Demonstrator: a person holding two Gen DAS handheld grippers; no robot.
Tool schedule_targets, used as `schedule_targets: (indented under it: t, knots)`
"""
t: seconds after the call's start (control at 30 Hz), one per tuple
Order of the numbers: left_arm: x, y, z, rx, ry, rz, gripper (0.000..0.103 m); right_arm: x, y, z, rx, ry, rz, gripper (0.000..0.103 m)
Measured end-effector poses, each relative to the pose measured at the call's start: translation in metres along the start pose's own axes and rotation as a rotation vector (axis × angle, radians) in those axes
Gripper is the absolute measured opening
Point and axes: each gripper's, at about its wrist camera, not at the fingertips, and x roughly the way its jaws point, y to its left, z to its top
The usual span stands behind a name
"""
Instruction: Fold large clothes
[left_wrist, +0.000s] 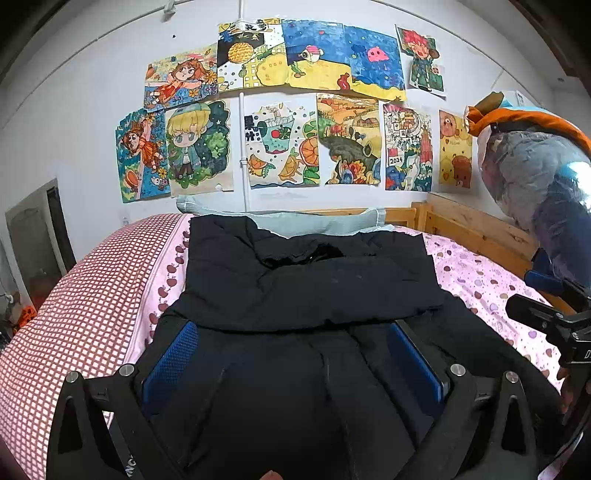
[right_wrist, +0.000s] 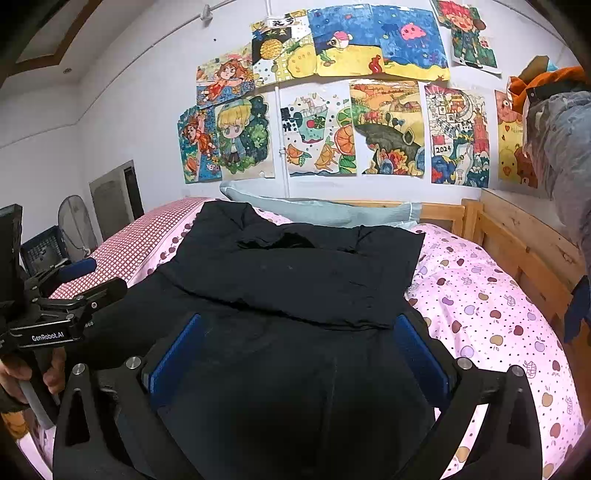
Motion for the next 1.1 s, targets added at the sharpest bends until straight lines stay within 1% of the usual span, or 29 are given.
schedule_targets:
  t: [0.1, 0.2, 0.3, 0.37, 0.43, 0.5, 0.6, 0.7, 0.77, 0.9, 1.03, 1.1]
  knots:
    - [-0.009, 0.003, -0.005, 0.020, -0.014, -0.004, 0.103, -0.003, 0.004, -0.005, -0.002, -0.006, -0.005, 0.101]
    - [-0.024, 0.006, -0.012, 0.054, -0.059, -0.003, 0.103, -0.010, 0.004, -0.011, 0.014, -0.017, 0.000, 0.101]
    - [-0.039, 0.006, -0.020, 0.119, -0.092, 0.009, 0.103, -0.019, 0.006, -0.020, 0.015, -0.029, 0.000, 0.101]
    - [-0.049, 0.005, -0.027, 0.172, -0.093, 0.013, 0.103, -0.026, 0.007, -0.028, -0.007, -0.031, 0.005, 0.101]
    - [-0.060, 0.005, -0.037, 0.217, -0.072, 0.011, 0.103, -0.031, 0.007, -0.035, -0.024, -0.030, 0.016, 0.101]
    - [-0.066, 0.007, -0.045, 0.233, -0.042, 0.007, 0.103, -0.035, 0.006, -0.043, -0.019, -0.019, 0.040, 0.101]
    - [-0.073, 0.015, -0.055, 0.243, -0.004, 0.021, 0.103, -0.037, 0.007, -0.051, -0.019, 0.031, 0.086, 0.101]
    - [-0.084, 0.030, -0.064, 0.224, 0.019, 0.012, 0.103, -0.043, 0.014, -0.061, -0.087, 0.067, 0.122, 0.101]
    - [-0.090, 0.038, -0.071, 0.224, 0.038, 0.011, 0.103, -0.051, 0.021, -0.069, -0.143, 0.076, 0.125, 0.101]
    - [-0.098, 0.044, -0.090, 0.270, 0.099, -0.005, 0.103, -0.061, 0.030, -0.078, -0.213, 0.097, 0.153, 0.101]
    - [-0.098, 0.043, -0.109, 0.331, 0.167, -0.003, 0.103, -0.069, 0.036, -0.083, -0.240, 0.118, 0.166, 0.101]
    - [-0.098, 0.045, -0.116, 0.343, 0.199, -0.017, 0.103, -0.069, 0.036, -0.086, -0.246, 0.135, 0.193, 0.101]
